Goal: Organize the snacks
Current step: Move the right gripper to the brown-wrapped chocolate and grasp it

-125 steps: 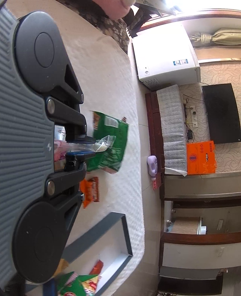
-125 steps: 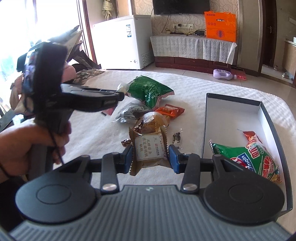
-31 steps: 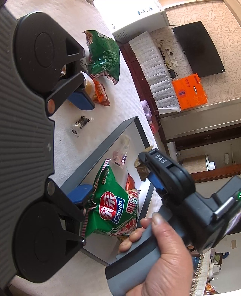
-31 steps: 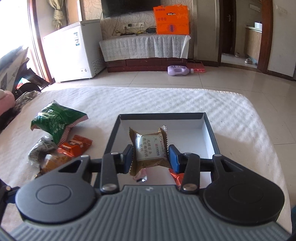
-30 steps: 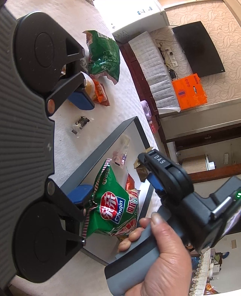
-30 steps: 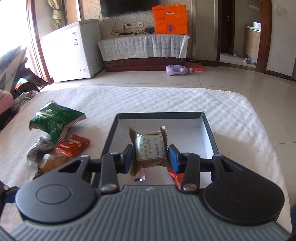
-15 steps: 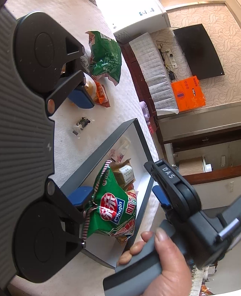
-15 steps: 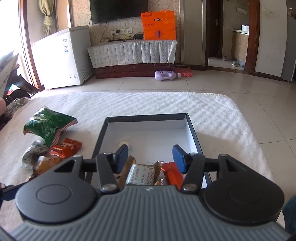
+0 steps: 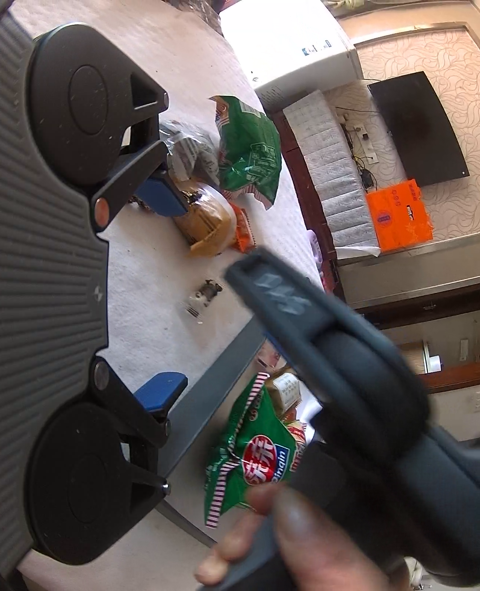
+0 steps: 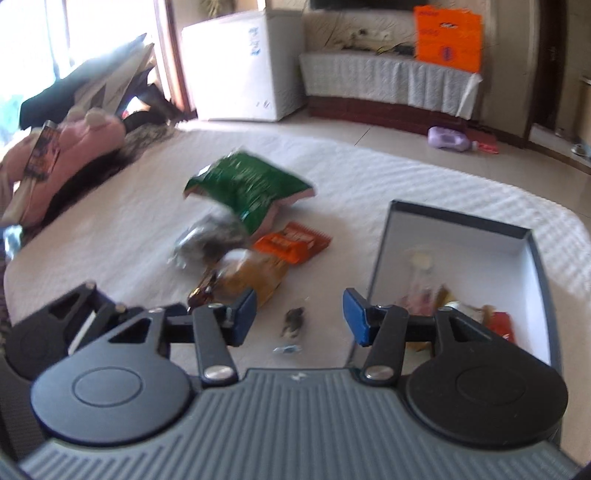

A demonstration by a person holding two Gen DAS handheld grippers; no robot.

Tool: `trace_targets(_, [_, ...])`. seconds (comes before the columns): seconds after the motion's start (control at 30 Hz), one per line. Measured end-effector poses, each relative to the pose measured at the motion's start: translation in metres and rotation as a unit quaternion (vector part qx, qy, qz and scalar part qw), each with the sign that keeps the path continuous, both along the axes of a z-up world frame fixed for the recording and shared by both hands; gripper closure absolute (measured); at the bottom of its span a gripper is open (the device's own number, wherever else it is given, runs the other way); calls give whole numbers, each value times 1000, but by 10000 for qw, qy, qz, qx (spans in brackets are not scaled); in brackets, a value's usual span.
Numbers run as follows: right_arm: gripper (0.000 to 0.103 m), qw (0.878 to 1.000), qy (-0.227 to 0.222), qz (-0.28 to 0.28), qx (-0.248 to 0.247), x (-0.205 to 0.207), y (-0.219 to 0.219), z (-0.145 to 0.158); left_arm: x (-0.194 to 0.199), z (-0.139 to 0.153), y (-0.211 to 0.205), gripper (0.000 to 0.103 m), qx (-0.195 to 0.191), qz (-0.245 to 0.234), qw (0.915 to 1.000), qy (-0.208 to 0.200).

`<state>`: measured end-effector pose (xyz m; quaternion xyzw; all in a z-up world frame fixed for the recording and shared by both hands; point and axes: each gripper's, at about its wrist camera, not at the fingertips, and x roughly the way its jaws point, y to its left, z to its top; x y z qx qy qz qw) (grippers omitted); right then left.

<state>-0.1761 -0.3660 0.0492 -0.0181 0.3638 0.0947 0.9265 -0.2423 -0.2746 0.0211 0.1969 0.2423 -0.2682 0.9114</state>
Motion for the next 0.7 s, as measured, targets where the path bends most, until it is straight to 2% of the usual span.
trace_targets(0.17, [61,9987,272,-33,-420,9,15,-17,0,-3,5,9,76,40,9999,54])
trace_targets(0.33, [64,9971,419,-57,-639,19,22,-29,5,-3,12,9,106,150,9998,14])
trace_targets(0.4, [68,9966,503,-62,-650,23,23,-33,13,-4,15,9,140,237,9996,7])
trace_targets(0.43, [72,9963,543,-64,-664,24,23,-36,19,-5,18,9,158,331,9993,38])
trace_targets(0.5, [73,9973,518,-66,-524,25,20,-37,30,-6,24,9,119,491,9986,152])
trace_targets(0.57, [83,9976,503,-107,-458,26,18,-37,41,-7,31,9,48,598,9977,325])
trace_targets(0.7, [85,9978,500,-169,-393,25,14,-35,52,-5,45,10,-134,703,9961,514])
